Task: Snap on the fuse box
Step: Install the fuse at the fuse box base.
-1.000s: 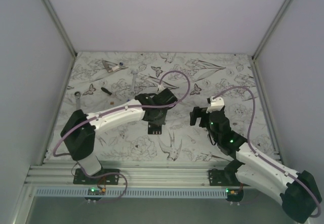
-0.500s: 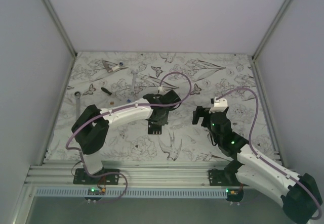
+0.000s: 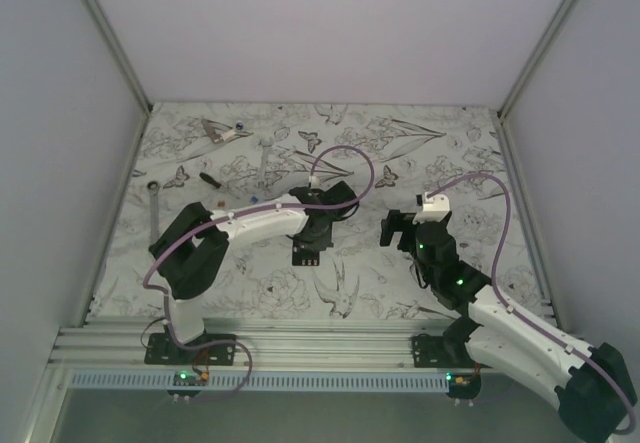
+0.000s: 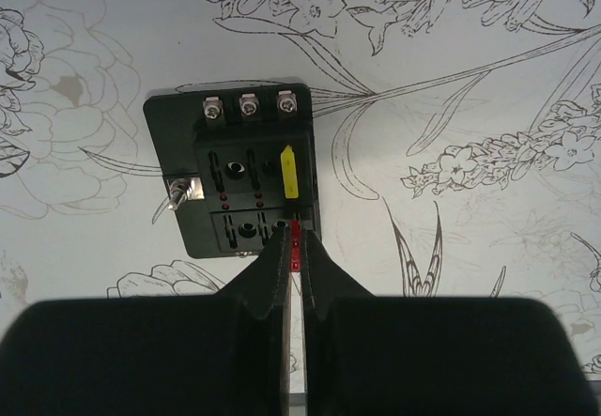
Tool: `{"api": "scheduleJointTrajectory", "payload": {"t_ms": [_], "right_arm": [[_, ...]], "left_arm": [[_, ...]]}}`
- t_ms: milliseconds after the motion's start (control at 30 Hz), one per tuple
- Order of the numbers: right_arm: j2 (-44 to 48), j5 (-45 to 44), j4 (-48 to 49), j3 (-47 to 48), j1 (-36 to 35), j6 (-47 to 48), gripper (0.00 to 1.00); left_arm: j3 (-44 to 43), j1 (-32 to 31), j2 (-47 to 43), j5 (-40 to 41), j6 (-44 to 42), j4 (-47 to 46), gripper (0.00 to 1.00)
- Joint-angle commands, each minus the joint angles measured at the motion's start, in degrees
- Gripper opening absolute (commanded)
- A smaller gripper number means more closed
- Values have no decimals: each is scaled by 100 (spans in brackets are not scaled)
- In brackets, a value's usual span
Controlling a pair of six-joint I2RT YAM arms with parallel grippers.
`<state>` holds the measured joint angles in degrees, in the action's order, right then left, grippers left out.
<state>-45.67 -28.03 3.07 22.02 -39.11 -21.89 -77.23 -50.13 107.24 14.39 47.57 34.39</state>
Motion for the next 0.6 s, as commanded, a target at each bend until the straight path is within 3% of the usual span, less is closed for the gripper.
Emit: {"api": "scheduleJointTrajectory", "payload": {"t_ms": [0,567], "right_arm": [[63,-144,-15,8,35,-115,100],[111,-114,-26,13,35,-137,100]], "left_arm": [[-109,38,95,-51,184,163,0],[12,91,100,-53,494,139,0]]}}
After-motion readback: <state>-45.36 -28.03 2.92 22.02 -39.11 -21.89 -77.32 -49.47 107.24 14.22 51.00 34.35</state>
